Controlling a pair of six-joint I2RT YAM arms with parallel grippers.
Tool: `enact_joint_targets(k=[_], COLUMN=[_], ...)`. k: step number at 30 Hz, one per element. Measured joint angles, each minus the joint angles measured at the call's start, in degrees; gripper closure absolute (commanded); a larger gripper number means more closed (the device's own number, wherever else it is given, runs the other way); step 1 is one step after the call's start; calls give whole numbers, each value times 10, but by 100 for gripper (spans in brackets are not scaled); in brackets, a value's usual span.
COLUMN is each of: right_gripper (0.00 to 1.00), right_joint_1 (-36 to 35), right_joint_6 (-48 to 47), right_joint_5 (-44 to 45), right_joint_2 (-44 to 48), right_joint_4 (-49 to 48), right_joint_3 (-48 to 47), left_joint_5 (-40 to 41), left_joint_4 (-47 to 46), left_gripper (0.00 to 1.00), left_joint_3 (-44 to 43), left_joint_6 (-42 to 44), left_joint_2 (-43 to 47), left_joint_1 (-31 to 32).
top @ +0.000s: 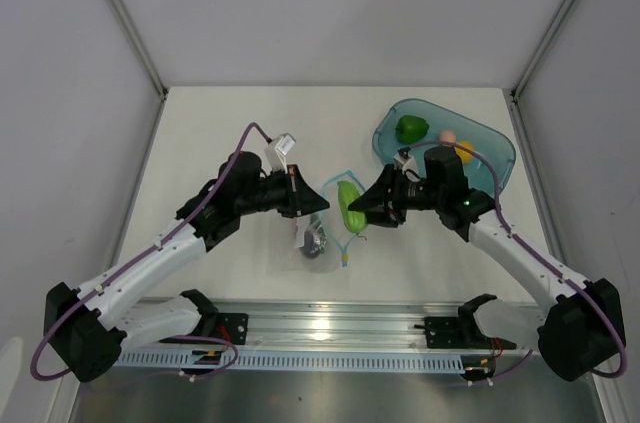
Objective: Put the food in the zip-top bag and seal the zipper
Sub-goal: Place the fake vegetable in the zipper food storage bag.
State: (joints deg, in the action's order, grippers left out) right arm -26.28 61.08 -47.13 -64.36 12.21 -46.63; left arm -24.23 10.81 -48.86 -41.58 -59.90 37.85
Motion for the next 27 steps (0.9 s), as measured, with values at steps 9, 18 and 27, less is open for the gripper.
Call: enact_joint_targets(k=[9, 18, 27], right_gripper=[91, 42, 19], right_joint_1=[-31, -52, -82], right_joint_6=[28, 6, -34], right_joint_5=[41, 96, 114], right_joint_2=[-37, -93, -142], right_joint_4=[-6, 14, 23], right_joint_3=[-9, -61, -95], left_joint_5=[-1, -2, -2], left_joint_4=[0, 0, 0], left_gripper=[99, 99, 99], left_joint_3=[1, 1, 1], left_joint_6=[-3, -4, -4], left_joint_2=[0, 0, 1], left_joint_1=[0, 0, 2])
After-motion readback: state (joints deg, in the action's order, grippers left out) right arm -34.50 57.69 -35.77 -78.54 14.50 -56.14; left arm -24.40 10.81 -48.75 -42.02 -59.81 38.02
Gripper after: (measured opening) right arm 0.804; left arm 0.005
